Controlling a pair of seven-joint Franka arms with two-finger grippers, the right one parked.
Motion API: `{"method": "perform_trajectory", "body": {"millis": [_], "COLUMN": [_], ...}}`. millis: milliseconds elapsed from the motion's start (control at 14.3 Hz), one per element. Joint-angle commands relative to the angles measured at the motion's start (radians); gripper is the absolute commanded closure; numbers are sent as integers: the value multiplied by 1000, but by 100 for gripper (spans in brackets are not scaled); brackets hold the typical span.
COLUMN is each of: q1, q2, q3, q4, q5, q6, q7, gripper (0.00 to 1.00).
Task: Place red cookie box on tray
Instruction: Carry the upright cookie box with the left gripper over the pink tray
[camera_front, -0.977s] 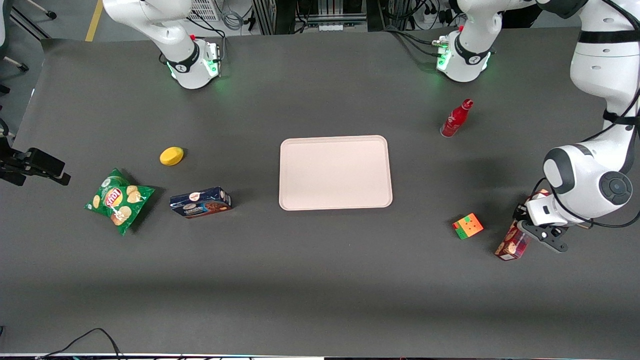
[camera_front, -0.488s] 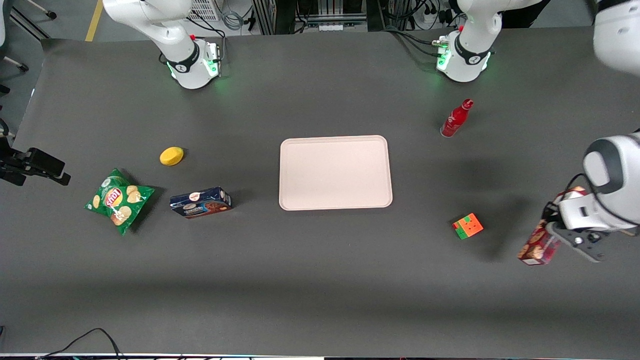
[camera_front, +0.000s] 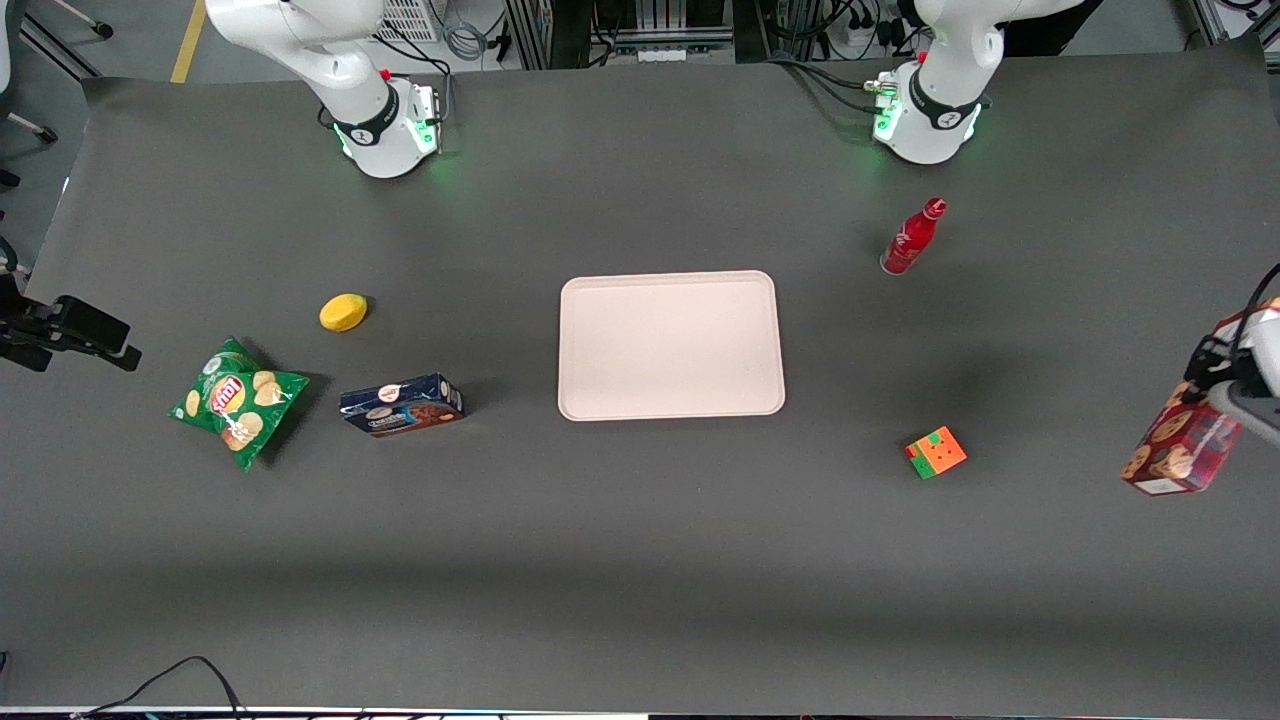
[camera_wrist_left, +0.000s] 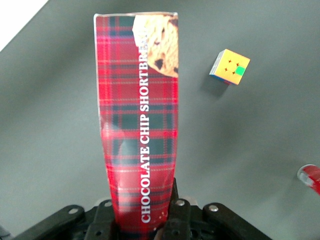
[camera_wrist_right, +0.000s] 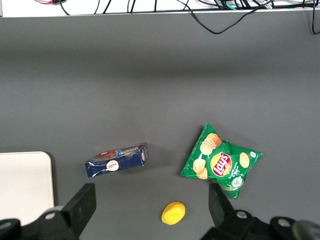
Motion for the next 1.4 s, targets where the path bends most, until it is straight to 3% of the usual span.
{"method": "perform_trajectory", "body": {"millis": [0,279,837,1116,1326], "q1": [-9,-9,-61,-72,-72], "q2": [7,-14,-5,-10,-28], "q3": [-54,-222,-532,-676,-755], "q4": [91,92,62,-42,-187], "q5": [7,12,13,16,23], "q6": [-117,-207,-195,-109,20], "q7": [-179,-614,-1329,-1573,-1663], "gripper": [68,68,67,67,66]}}
